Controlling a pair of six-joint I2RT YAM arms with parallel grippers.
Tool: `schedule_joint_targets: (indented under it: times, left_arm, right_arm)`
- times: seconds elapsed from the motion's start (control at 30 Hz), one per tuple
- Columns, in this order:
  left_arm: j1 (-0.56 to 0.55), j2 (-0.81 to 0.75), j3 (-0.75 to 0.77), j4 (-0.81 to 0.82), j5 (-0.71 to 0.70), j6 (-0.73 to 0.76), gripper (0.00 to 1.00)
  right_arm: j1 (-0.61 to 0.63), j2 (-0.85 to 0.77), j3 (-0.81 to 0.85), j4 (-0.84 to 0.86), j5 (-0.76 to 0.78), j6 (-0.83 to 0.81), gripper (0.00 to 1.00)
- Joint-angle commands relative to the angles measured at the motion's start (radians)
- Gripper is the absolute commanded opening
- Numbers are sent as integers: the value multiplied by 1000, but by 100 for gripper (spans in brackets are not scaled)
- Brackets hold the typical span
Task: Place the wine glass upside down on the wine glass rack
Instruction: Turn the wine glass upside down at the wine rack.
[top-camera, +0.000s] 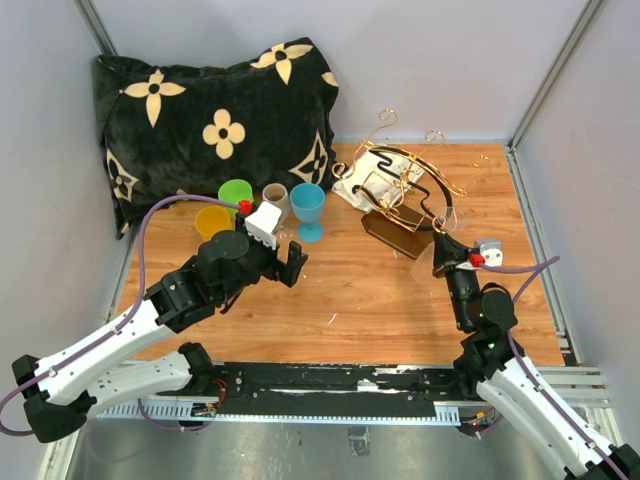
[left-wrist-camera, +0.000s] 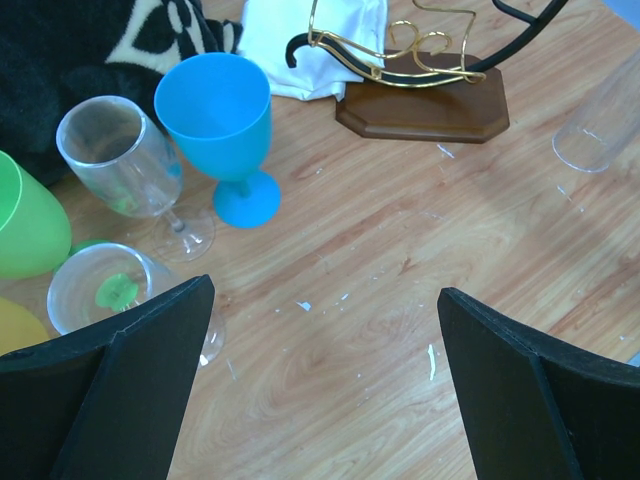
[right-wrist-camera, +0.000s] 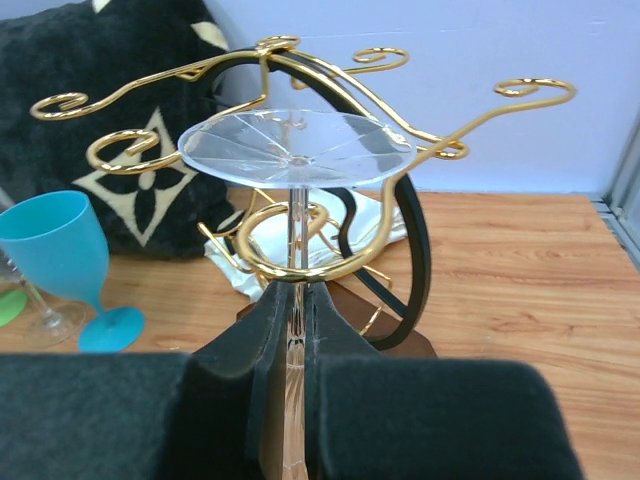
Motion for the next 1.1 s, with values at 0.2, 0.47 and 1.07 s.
schedule_joint_targets:
  times: [0.2,0.47,1.07]
  left_arm:
    - [-1,-15,-21,29,-4,-1,100]
    - [-1,-17,-19,23,-4,-5,100]
    - [-2,-31,-21,12,-17,-19,100]
  right_arm:
    - [-12,60,17,1,-205,-58,1]
    - [-12,155,89,-71,-143,-56,4]
    - [-12,172,144,-152,3,-15,51]
